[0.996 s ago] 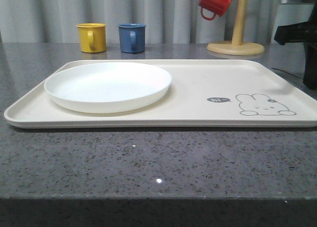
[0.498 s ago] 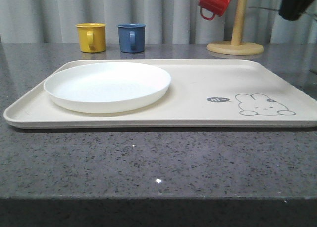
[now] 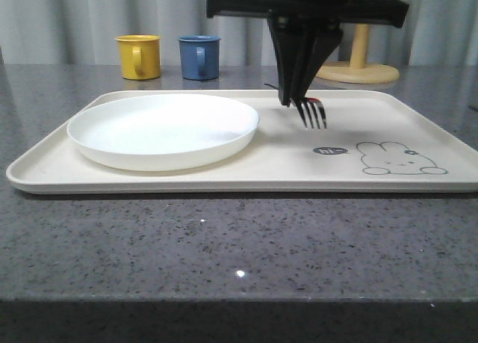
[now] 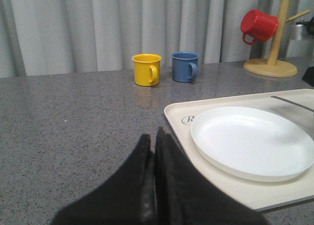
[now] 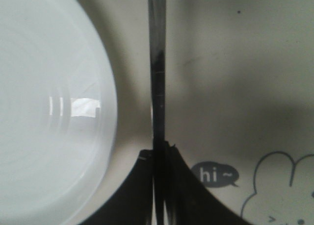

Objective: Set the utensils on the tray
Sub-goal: 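Lower the fork onto the tray beside the plate and release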

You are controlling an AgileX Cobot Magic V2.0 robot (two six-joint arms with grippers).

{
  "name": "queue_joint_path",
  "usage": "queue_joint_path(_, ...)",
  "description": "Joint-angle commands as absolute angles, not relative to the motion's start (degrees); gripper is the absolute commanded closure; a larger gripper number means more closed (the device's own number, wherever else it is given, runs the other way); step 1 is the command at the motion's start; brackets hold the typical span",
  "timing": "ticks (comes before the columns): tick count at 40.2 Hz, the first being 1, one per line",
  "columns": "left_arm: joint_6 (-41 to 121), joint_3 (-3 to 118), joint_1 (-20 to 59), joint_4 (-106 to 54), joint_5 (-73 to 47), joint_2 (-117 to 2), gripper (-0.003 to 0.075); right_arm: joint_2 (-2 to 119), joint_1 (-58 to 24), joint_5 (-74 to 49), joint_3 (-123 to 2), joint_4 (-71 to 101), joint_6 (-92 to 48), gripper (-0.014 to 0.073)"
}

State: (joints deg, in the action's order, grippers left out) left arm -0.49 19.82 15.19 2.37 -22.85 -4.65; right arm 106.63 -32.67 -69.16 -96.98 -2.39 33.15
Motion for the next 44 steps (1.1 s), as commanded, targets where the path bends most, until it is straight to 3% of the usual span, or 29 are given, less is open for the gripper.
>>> queue_joint_path(1, -0.89, 21.33, 15.72, 2.01, -18.55, -5.40, 0.0738, 105.20, -32.40, -66.58, -99.02, -3.63, 34.88, 0.0630)
queue_joint_path(13, -0.89, 21.33, 15.72, 2.01, -18.55, -5.40, 0.0738, 108.22, -32.40, -65.20, -99.02, -5.21, 38.24, 0.0610)
queue_joint_path(25, -0.89, 21.33, 15.72, 2.01, -18.55, -5.40, 0.0738, 109.48, -32.40, -67.85, -99.08, -5.15, 38.30, 0.0445)
queue_joint_path(36, -0.89, 21.33, 15.72, 2.01, -18.55, -5.40, 0.0738, 107.38, -32.40, -74.66, -105.86, -9.71, 37.42, 0.0200)
queue_joint_path(44, -0.89, 21.33, 15.72, 2.01, -18.55, -5.40, 0.0738, 104.56, -31.04, -76.55, -109.84, -8.27, 30.23, 0.0225)
